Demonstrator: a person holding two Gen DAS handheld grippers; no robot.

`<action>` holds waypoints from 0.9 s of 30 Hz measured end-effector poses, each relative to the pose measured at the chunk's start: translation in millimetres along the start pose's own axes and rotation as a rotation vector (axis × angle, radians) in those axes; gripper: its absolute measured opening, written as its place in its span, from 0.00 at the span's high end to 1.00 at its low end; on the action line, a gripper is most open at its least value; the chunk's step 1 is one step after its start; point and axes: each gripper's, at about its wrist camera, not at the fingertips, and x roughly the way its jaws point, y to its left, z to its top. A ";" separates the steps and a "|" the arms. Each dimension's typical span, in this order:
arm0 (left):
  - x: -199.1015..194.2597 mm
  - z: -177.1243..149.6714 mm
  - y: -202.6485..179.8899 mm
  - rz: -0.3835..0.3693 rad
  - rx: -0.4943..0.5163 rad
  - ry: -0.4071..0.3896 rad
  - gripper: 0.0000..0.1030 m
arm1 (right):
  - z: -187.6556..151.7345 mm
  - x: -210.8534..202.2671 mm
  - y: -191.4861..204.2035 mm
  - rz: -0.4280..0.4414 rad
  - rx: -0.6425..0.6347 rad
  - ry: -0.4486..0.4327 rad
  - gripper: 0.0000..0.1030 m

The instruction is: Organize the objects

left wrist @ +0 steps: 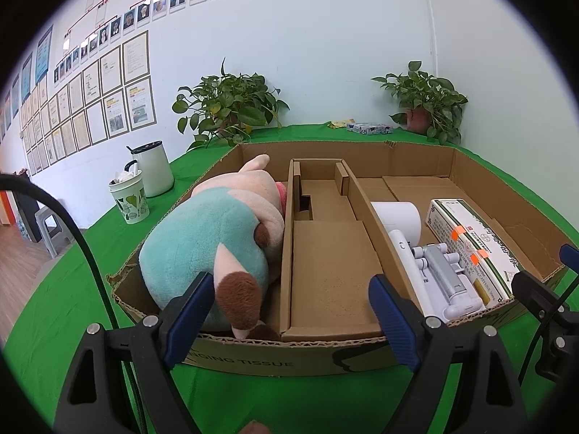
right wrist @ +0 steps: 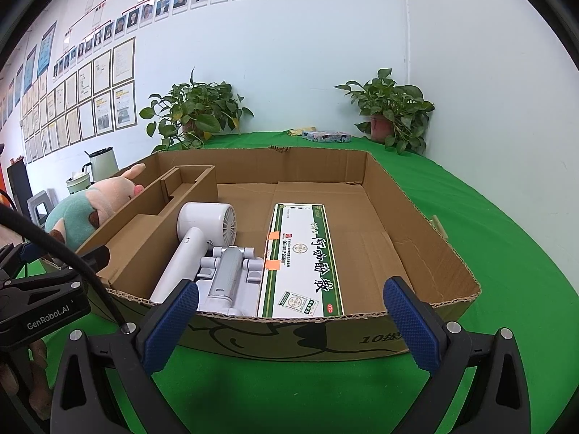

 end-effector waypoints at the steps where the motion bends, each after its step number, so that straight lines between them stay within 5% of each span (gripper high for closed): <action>1: 0.0 0.0 0.1 0.001 0.000 0.000 0.16 | 0.1 -0.4 -0.3 -0.001 -0.001 0.000 0.00; 27: 0.5 0.6 0.9 0.000 0.002 0.001 0.16 | -0.2 -1.5 3.1 -0.010 -0.005 0.004 0.00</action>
